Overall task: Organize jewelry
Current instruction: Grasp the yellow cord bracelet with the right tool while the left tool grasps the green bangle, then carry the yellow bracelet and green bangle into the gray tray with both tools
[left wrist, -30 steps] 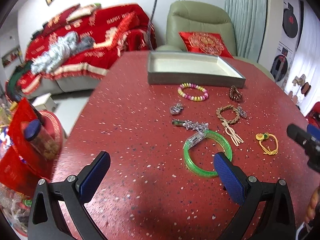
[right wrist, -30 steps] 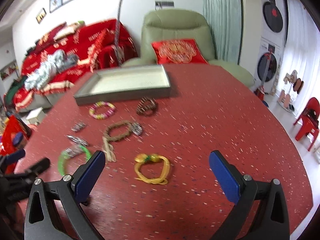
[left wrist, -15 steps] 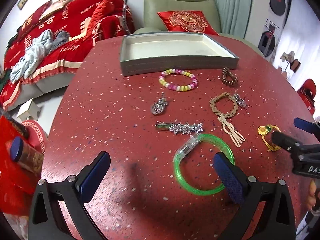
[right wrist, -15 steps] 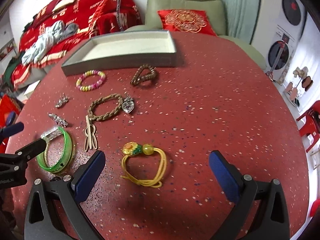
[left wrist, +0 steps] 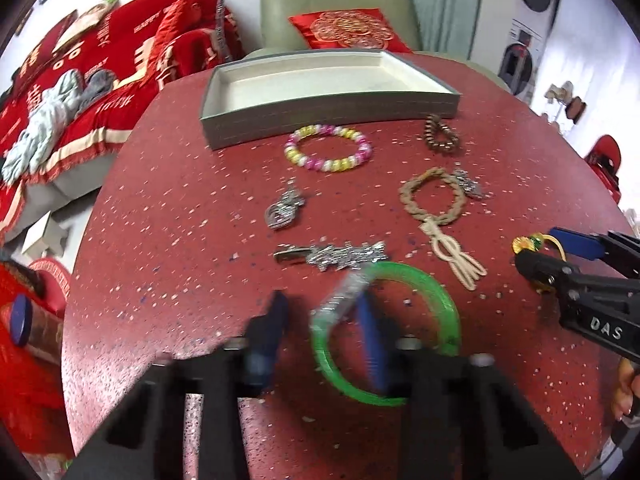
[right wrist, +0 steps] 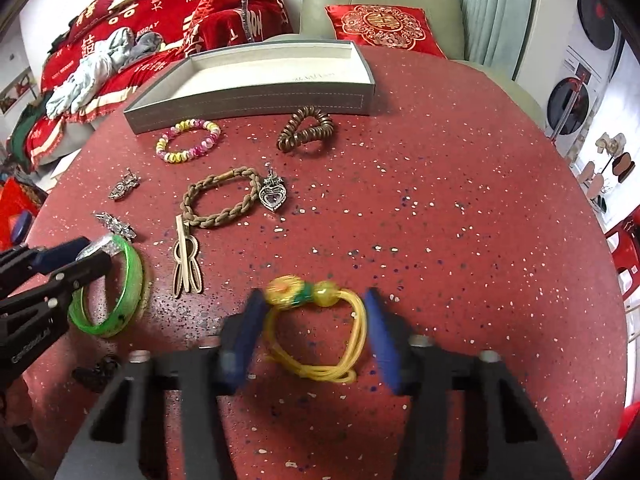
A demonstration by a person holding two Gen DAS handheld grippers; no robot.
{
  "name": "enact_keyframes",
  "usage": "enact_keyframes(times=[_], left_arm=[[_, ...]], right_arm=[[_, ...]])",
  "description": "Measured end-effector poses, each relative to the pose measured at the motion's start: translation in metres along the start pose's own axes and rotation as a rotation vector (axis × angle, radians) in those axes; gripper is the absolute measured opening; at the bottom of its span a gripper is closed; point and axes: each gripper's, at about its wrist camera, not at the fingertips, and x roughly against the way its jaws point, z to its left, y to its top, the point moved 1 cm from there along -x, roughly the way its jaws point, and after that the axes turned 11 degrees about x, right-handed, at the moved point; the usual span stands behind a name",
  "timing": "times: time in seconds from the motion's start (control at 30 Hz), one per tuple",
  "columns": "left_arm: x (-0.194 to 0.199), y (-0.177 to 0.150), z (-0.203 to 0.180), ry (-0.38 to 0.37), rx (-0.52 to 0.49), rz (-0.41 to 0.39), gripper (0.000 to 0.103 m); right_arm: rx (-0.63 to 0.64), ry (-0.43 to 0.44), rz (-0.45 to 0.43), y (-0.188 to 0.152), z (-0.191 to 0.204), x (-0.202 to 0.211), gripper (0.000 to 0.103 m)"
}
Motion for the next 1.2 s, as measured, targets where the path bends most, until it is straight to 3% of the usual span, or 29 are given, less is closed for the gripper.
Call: enact_keyframes(times=[0.07,0.13,0.47,0.67,0.7,0.73,0.77,0.8,0.83,0.9,1.0,1.07,1.1,1.13,1.2], left_arm=[[0.002,0.000,-0.001,-0.010,-0.004,0.001,0.033],[0.002,0.001,0.000,-0.028,0.003,0.008,0.028],[0.013,0.009,0.003,-0.071,0.025,-0.005,0.028],[0.023,0.017,0.008,-0.082,0.031,-0.021,0.028],[0.023,0.018,0.010,-0.082,0.035,-0.021,0.028],[0.024,0.018,0.012,-0.082,0.039,-0.022,0.028],[0.025,0.018,0.013,-0.080,0.042,-0.023,0.028],[0.025,0.019,0.014,-0.078,0.044,-0.023,0.028],[0.025,0.018,0.015,-0.078,0.045,-0.022,0.028],[0.026,0.017,0.016,-0.078,0.052,-0.020,0.028],[0.026,0.018,0.018,-0.076,0.058,-0.017,0.028],[0.026,0.018,0.019,-0.075,0.062,-0.017,0.028],[0.026,0.018,0.019,-0.076,0.063,-0.017,0.028],[0.027,0.018,0.019,-0.077,0.064,-0.017,0.028],[0.028,0.019,0.019,-0.078,0.060,-0.020,0.028]], right_arm=[[-0.004,0.009,-0.006,-0.001,-0.001,0.002,0.014],[-0.028,0.025,-0.008,-0.002,-0.004,0.003,0.006],[-0.109,0.102,-0.060,0.005,-0.020,0.019,0.005],[-0.073,0.149,-0.055,0.011,-0.014,0.019,0.006],[-0.061,0.142,-0.041,0.011,-0.012,0.016,0.009],[-0.041,0.136,-0.033,0.012,-0.008,0.015,0.022],[-0.027,0.132,-0.036,0.011,-0.006,0.015,0.050],[-0.006,0.121,-0.041,0.012,-0.001,0.015,0.064],[0.007,0.113,-0.046,0.012,0.002,0.015,0.073],[0.036,0.103,-0.051,0.013,0.008,0.014,0.073],[0.050,0.093,-0.013,0.013,0.011,0.003,0.056],[0.053,0.071,-0.005,0.011,0.012,-0.003,0.034],[0.063,0.059,0.005,0.010,0.013,-0.003,0.029],[0.063,0.059,0.005,0.010,0.013,-0.002,0.011],[0.029,0.087,0.001,0.009,0.008,0.000,0.012]])
